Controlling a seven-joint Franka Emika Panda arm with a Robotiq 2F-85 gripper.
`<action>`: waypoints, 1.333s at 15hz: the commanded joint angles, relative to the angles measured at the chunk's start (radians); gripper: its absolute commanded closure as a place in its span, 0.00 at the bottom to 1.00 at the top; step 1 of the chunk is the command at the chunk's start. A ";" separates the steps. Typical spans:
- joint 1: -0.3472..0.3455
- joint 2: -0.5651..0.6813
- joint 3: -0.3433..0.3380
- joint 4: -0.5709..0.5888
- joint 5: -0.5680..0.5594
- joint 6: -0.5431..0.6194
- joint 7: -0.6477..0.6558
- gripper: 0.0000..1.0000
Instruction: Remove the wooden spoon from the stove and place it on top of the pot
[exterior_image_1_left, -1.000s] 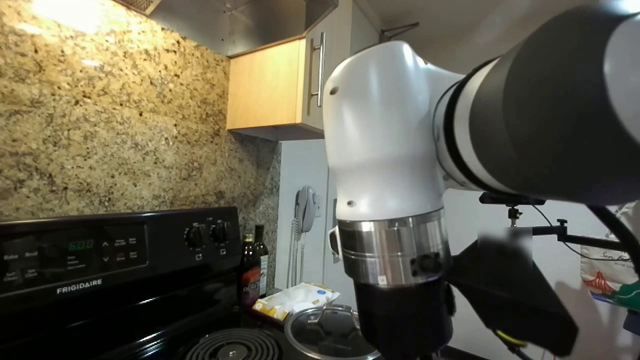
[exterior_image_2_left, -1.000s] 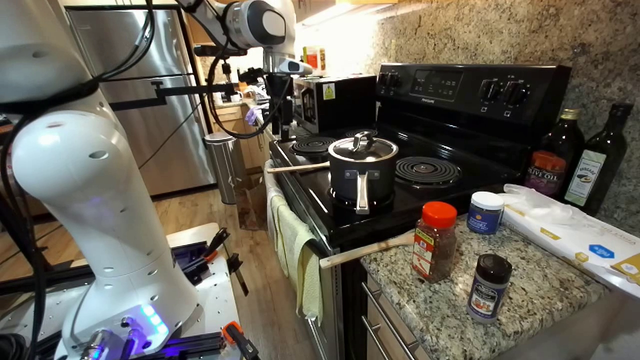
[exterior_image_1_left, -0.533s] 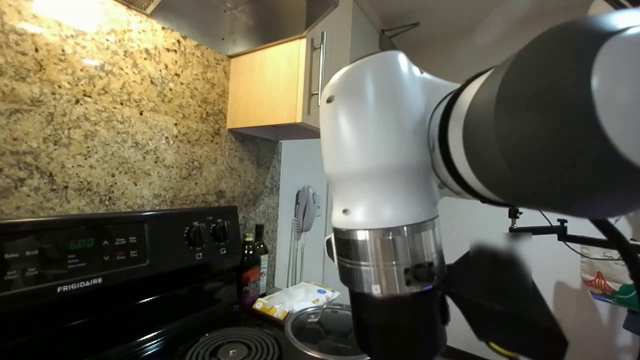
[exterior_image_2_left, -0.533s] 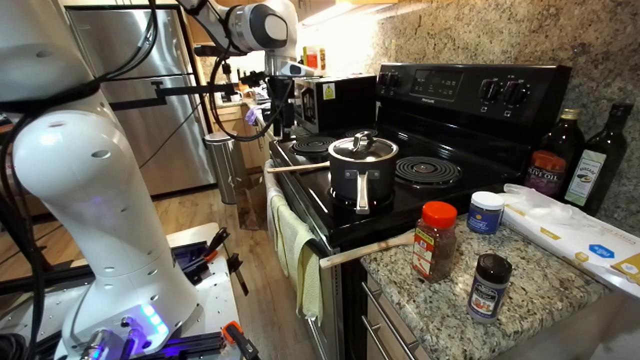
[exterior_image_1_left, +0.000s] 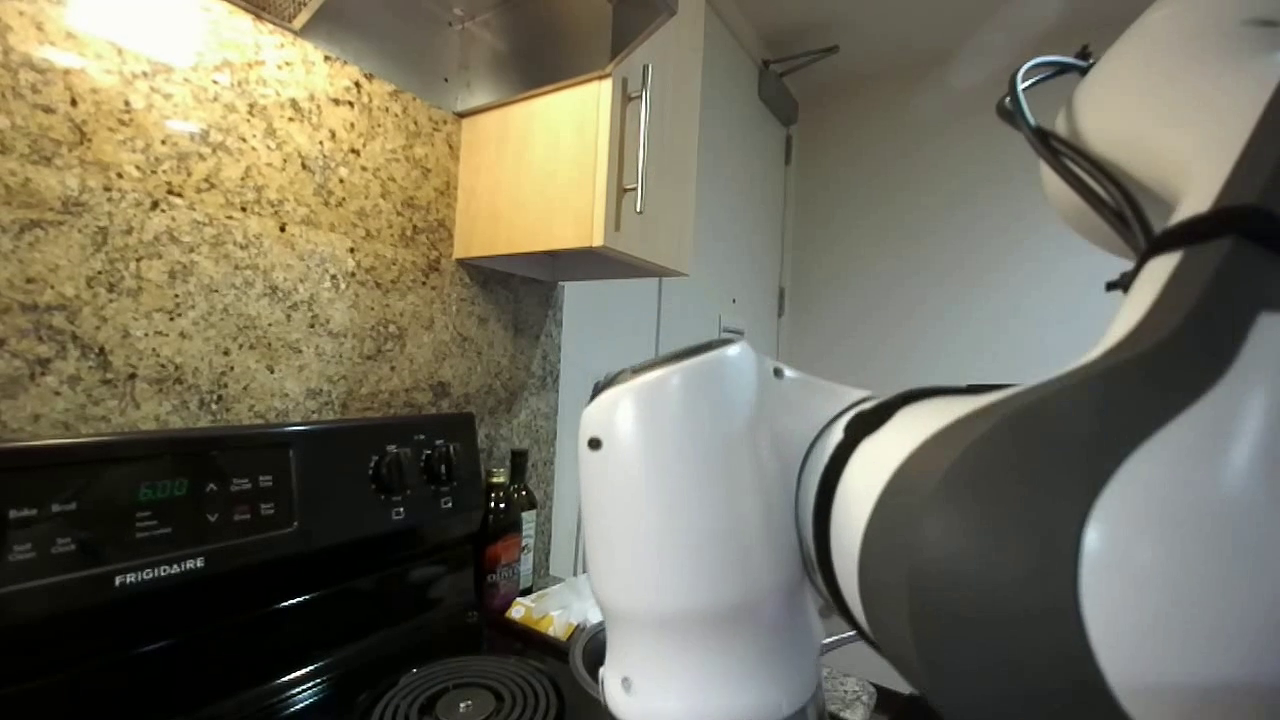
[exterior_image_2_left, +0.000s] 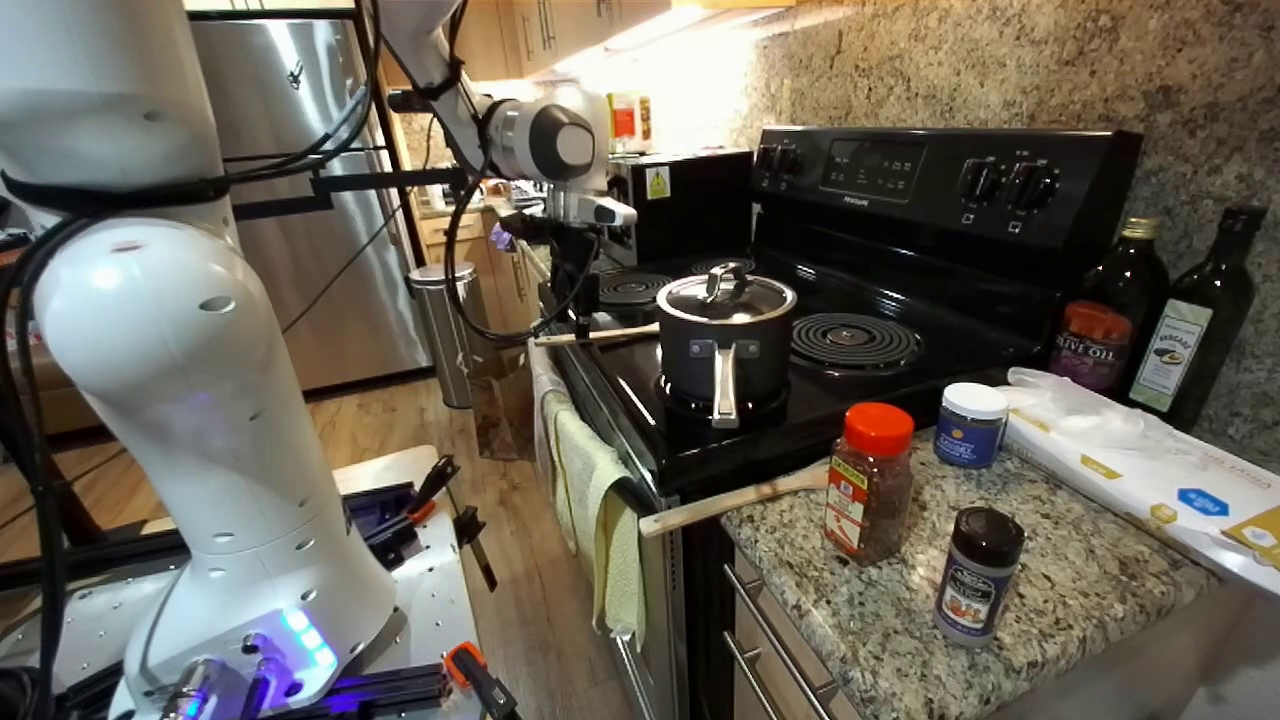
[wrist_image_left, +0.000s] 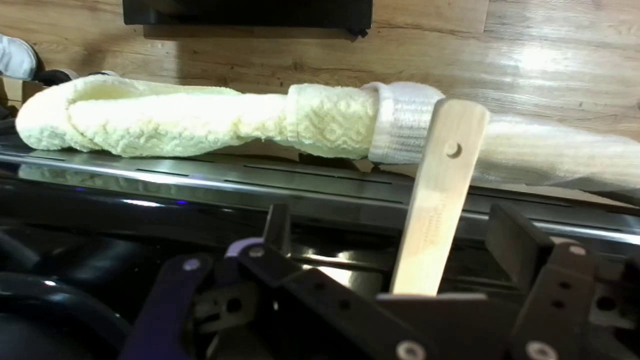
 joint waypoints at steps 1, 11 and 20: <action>0.051 0.098 -0.036 0.031 -0.073 0.080 -0.006 0.00; 0.121 0.122 -0.083 0.065 -0.081 0.079 0.012 0.31; 0.136 0.064 -0.076 0.073 -0.076 0.041 0.023 0.89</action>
